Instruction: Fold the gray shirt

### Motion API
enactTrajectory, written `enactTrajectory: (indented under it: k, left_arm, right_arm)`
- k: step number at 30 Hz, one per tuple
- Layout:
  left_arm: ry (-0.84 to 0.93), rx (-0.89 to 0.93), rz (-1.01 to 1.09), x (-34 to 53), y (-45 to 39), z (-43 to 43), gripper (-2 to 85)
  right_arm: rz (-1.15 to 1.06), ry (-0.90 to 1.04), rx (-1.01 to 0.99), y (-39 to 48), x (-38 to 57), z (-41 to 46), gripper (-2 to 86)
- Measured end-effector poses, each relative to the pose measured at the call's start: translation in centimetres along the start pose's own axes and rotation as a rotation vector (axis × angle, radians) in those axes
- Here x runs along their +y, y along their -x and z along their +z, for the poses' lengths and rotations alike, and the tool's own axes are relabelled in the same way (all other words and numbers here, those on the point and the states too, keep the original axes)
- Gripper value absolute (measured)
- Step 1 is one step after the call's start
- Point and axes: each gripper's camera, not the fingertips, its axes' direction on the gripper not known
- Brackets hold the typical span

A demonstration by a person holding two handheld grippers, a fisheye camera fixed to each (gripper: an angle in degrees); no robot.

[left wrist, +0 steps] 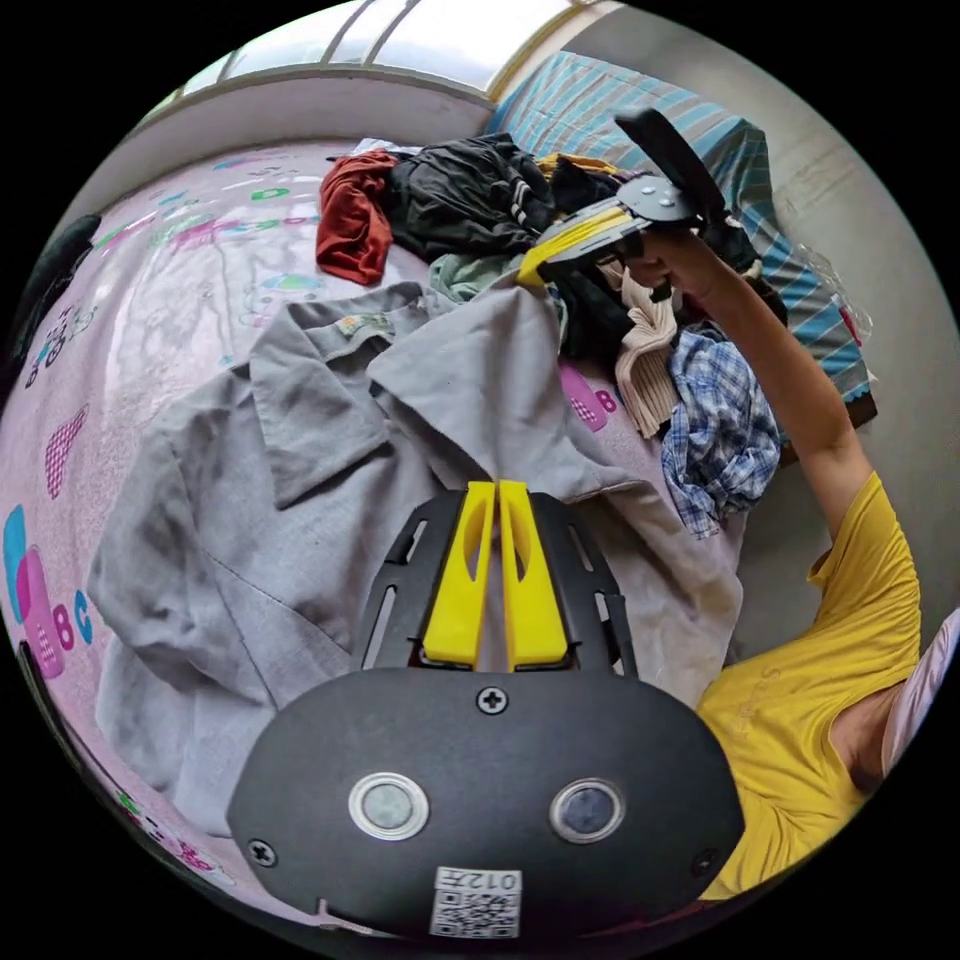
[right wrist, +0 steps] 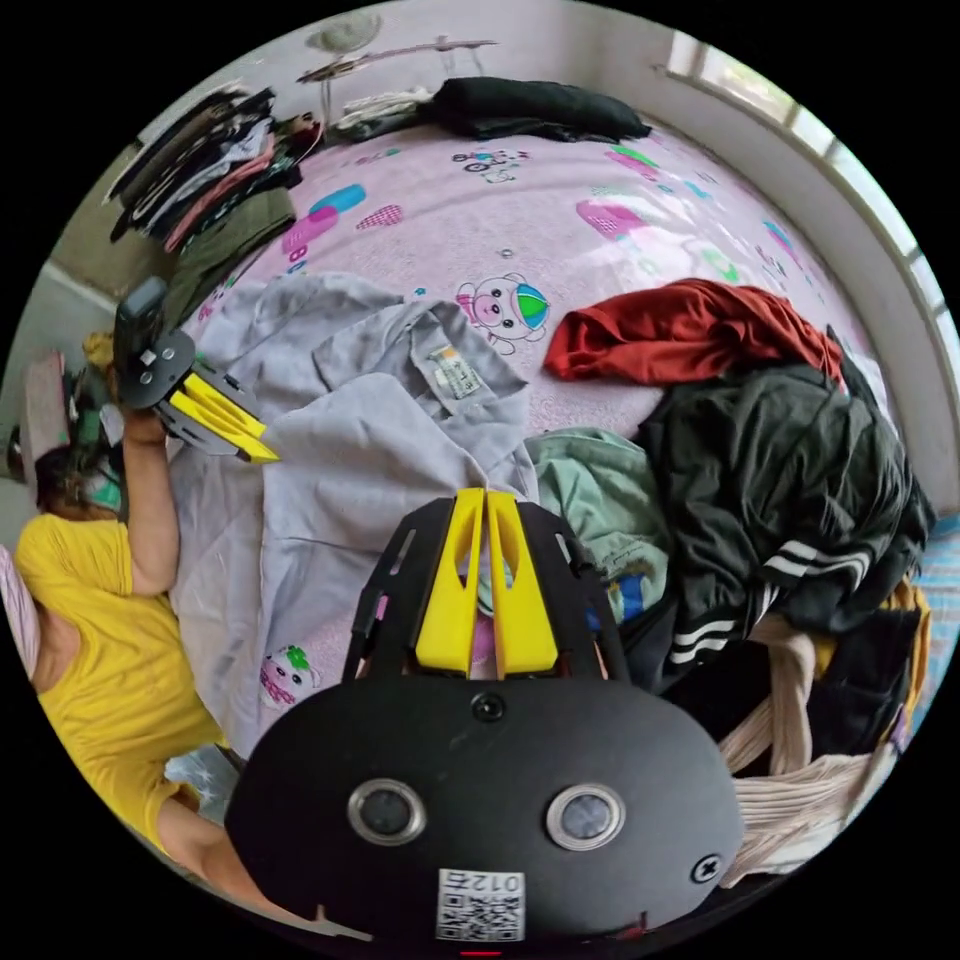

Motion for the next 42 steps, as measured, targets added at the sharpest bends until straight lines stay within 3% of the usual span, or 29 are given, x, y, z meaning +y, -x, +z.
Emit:
enactTrajectory:
  k: [7, 11, 15, 18, 22, 27, 30, 32, 34, 40, 42]
  left_arm:
    - [0.127, -0.001, -0.021, -2.3, 0.0, 3.6, 0.0]
    - [0.123, 0.012, -0.026, -2.6, 0.0, 3.9, 0.0]
    - [0.118, 0.019, -0.031, -2.9, 0.0, 4.0, 0.1]
    - [0.123, 0.011, -0.03, -3.2, -0.2, 4.3, 0.2]
    - [0.124, 0.015, -0.035, -3.6, -0.2, 4.6, 0.2]
    - [0.127, 0.012, -0.04, -4.1, -0.4, 5.2, 0.1]
    - [0.128, 0.012, -0.044, -4.4, -0.5, 5.4, 0.0]
    - [0.132, 0.006, -0.045, -4.6, -0.6, 5.6, 0.0]
    - [0.138, -0.01, -0.043, -4.9, -0.9, 5.9, -0.1]
    - [0.147, -0.032, -0.04, -5.4, -1.6, 6.4, -0.1]
    - [0.151, -0.041, -0.035, -5.5, -1.8, 6.6, -0.1]
  right_arm:
    - [0.037, 0.053, 0.128, -0.4, 1.5, 3.3, 3.1]
    - [0.072, -0.103, 0.223, -0.1, 3.4, -0.4, 6.2]
    - [0.038, -0.244, 0.19, 1.0, 4.7, -1.8, 3.3]
    - [-0.027, -0.13, 0.068, 1.0, 4.1, 1.4, 1.0]
    - [0.035, -0.003, 0.116, -0.6, 3.7, 6.5, 0.3]
    - [0.101, -0.078, 0.114, -1.4, 7.0, 5.9, 0.2]
    - [0.173, -0.226, -0.034, -1.0, 13.2, 3.0, 0.6]
    - [0.237, -0.301, -0.289, -0.5, 19.5, 3.0, 1.4]
    - [0.284, -0.346, -0.392, 0.2, 23.4, 4.1, 1.8]
    - [0.281, -0.478, -0.351, 1.3, 26.0, 6.4, 1.3]
    - [0.268, -0.432, -0.352, 0.7, 24.6, 7.9, 1.0]
